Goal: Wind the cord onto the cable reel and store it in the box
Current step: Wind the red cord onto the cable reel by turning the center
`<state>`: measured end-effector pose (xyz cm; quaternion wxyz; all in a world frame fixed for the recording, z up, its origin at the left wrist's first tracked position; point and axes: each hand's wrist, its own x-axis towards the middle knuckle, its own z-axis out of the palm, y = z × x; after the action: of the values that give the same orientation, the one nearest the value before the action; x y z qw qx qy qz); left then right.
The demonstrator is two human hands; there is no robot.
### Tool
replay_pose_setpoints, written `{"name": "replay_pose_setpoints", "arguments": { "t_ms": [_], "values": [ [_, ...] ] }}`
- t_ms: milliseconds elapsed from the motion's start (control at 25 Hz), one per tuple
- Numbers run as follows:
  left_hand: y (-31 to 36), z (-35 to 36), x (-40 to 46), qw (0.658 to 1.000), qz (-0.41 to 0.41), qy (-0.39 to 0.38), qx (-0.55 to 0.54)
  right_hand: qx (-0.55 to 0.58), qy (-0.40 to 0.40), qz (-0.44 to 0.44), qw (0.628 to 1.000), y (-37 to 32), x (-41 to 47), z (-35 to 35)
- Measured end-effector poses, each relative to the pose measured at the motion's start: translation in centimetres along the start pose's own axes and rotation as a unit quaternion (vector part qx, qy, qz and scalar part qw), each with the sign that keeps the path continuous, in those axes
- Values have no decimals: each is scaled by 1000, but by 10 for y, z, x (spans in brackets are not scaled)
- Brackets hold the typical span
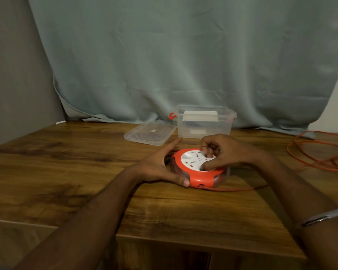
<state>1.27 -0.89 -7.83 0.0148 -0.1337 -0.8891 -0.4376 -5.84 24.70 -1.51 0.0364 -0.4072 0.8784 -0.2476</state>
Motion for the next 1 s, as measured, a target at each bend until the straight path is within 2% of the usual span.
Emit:
{"name": "replay_pose_setpoints", "arguments": {
  "t_ms": [200,480,600,680,800,1000],
  "values": [
    [-1,0,0,1000,8,20,6,-90,68,30,993,-9,7,12],
    [-1,2,-1,1000,16,10,5,-106,150,24,983,-15,18,31],
    [-3,2,0,1000,18,11,-2,-60,127,-16,990,-10,15,18],
    [-4,1,0,1000,16,10,-2,-14,75,-38,996,-5,10,6],
    [-3,1,0,1000,13,6,3,9,6,-25,1000,4,4,-5],
    [-2,1,0,1000,13,7,7,48,-7,-20,999,14,5,-7]
  ]
}}
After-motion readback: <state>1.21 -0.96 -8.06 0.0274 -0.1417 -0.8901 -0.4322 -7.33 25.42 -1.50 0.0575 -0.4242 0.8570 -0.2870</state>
